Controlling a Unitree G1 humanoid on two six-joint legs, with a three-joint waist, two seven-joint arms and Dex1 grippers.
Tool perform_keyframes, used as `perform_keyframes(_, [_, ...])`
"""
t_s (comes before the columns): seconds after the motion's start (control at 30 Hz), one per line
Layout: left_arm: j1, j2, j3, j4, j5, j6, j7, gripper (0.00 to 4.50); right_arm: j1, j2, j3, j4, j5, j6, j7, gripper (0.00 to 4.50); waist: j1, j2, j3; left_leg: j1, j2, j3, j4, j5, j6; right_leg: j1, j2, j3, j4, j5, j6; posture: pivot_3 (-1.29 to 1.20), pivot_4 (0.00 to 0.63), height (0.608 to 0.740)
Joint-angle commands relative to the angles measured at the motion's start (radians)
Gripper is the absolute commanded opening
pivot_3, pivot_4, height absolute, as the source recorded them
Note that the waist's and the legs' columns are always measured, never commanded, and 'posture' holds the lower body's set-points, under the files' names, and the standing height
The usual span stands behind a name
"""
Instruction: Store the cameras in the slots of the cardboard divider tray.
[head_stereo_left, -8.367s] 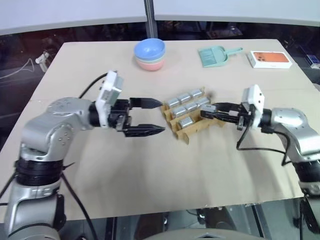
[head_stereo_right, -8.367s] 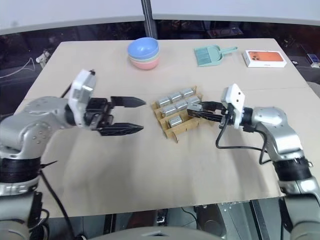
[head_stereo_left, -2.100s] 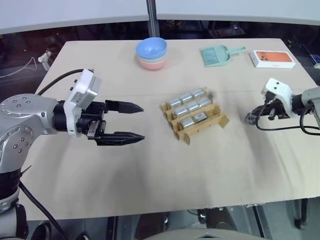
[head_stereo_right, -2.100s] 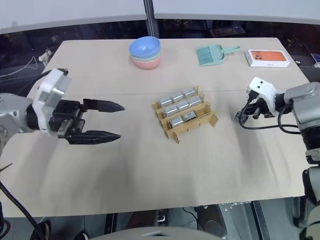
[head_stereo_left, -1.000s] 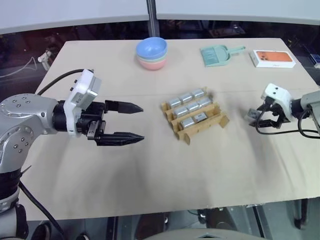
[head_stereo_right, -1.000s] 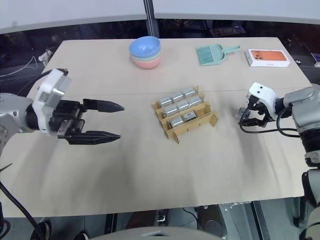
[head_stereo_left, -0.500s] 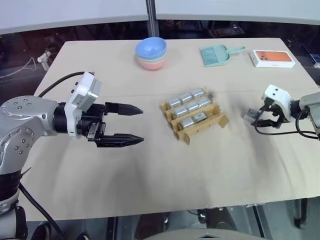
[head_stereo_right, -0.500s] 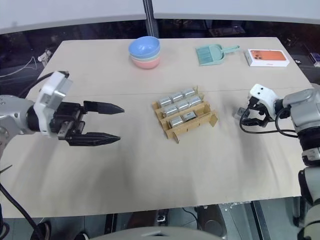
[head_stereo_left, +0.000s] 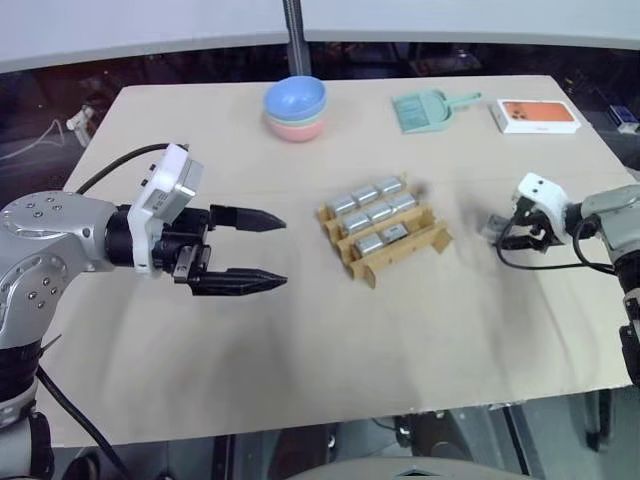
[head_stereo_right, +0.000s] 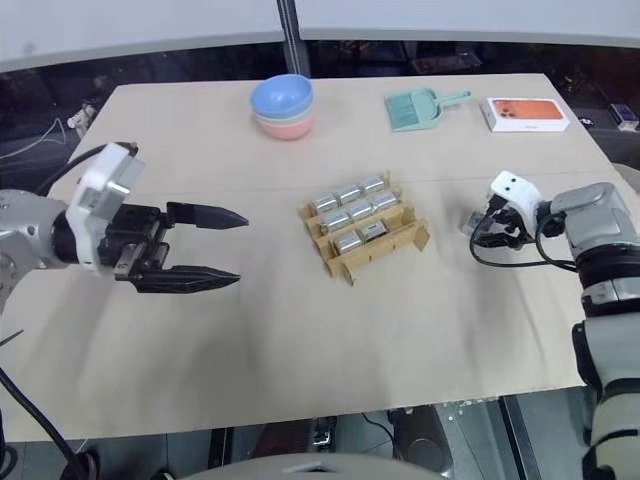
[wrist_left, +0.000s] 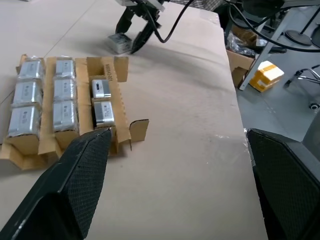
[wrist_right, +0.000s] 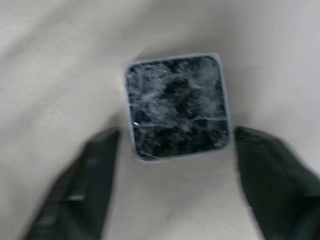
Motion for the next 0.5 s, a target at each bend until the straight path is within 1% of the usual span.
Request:
perform_keyframes(0.03, [-0.004,0.016,0.033,-0.018,-0.004,-0.009,0.0,4.5,-0.027,-0.015,-0.032,0.0,-0.003,-0.025,-0.027,1.8,-0.001,0.0,0.0,0.0,0.0,0.0,0.0,0.0,0.0,0.0,0.0,0.0,0.0,0.0,0.0,0.0,0.15,0.74])
perform_keyframes(0.27, [-0.02,0.006,0.016,-0.012,-0.004,-0.009,0.003,4.5,-0.012,-0.025,-0.056,-0.056,0.019,-0.037,-0.013,1.8,0.0,0.0,0.0,-0.001,0.0,-0.001,0.0,0.001,-0.002,-0.001,0.0,0.0,0.0,0.0,0.0,0.0,0.15,0.74])
perform_keyframes(0.4, [-0.041,-0.024,0.003,-0.004,-0.019,0.011,0.037,4.5,0.02,-0.022,-0.105,-0.221,0.084,-0.025,0.007,1.8,0.0,0.001,0.0,-0.001,0.0,-0.001,-0.001,0.001,-0.002,-0.001,0.0,0.0,0.0,0.0,0.0,0.0,0.15,0.74])
perform_keyframes(0.5, [-0.073,-0.106,-0.01,0.003,-0.079,0.069,0.115,4.5,0.069,-0.004,-0.122,-0.424,0.139,-0.007,0.022,1.8,0.001,0.001,0.0,-0.001,0.0,-0.004,-0.001,0.001,-0.002,-0.002,0.0,0.0,0.001,0.0,0.0,0.0,0.15,0.74])
